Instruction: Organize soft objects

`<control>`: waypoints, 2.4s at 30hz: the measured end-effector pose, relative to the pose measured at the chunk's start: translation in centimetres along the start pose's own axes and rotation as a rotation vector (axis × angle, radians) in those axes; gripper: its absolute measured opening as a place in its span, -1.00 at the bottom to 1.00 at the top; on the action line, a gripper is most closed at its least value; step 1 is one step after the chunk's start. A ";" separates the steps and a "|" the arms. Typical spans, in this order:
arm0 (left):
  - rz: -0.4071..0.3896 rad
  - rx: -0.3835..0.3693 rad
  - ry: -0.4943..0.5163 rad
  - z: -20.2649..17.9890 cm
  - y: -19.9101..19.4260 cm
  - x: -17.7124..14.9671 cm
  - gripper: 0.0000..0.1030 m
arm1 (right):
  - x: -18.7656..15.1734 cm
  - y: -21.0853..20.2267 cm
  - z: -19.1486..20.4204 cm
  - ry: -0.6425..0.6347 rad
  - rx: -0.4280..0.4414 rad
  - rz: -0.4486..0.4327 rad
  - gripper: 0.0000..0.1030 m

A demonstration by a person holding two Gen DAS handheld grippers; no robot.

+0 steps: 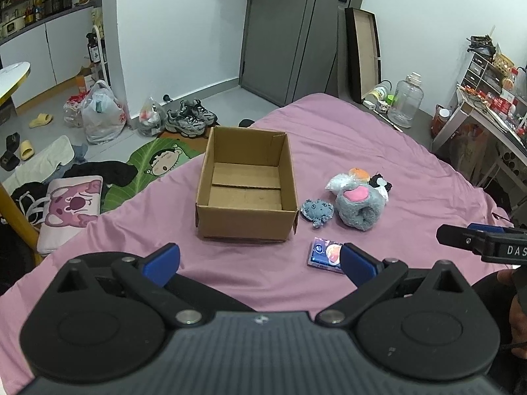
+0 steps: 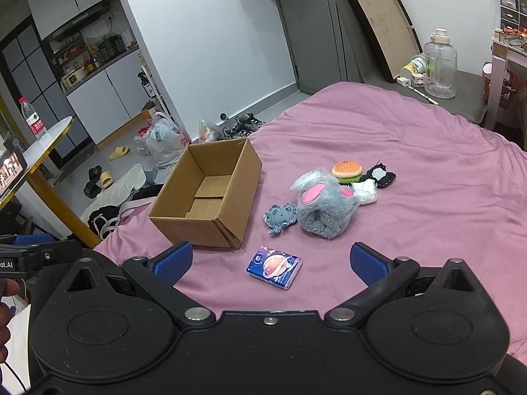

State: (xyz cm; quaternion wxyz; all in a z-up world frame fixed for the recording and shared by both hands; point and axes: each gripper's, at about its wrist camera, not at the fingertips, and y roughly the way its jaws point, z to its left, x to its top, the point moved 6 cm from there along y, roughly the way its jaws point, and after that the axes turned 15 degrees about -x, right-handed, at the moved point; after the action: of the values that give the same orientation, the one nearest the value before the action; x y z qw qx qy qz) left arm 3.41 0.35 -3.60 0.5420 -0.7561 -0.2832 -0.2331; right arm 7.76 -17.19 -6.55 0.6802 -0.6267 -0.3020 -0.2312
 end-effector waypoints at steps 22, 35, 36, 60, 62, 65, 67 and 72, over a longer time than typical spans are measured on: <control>-0.017 0.007 -0.002 0.5 -0.6 0.6 0.99 | 0.2 0.0 -0.2 -0.002 -0.002 0.001 1.00; -0.021 0.010 0.001 0.3 -0.4 0.7 0.99 | 0.3 0.1 -0.3 0.008 0.002 0.004 1.00; -0.021 0.011 0.000 0.3 -0.4 0.7 0.99 | 0.3 0.1 -0.3 0.008 0.003 0.004 1.00; 0.008 -0.012 -0.018 -0.2 3.4 0.5 0.98 | 0.6 0.5 -0.1 0.022 0.010 0.015 1.00; 0.010 -0.022 -0.023 -0.3 3.9 0.6 0.98 | 0.8 0.8 -0.1 0.031 0.016 0.023 1.00; 0.014 -0.037 -0.046 -0.4 4.9 0.6 0.98 | 1.2 1.9 -0.2 0.034 0.018 0.057 1.00; 0.026 -0.047 -0.058 -0.6 5.7 0.6 0.97 | 1.6 2.5 -0.5 0.046 0.027 0.072 1.00; 0.032 -0.071 -0.093 -0.7 7.4 0.6 0.94 | 2.2 4.0 -0.8 0.070 0.064 0.117 1.00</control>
State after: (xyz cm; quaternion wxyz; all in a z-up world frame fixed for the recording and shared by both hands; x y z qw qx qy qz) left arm 8.87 -2.05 -8.07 0.5049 -0.7892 -0.2874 -0.1990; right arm 12.15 -17.42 -7.90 0.7223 -0.6127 -0.2481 -0.2032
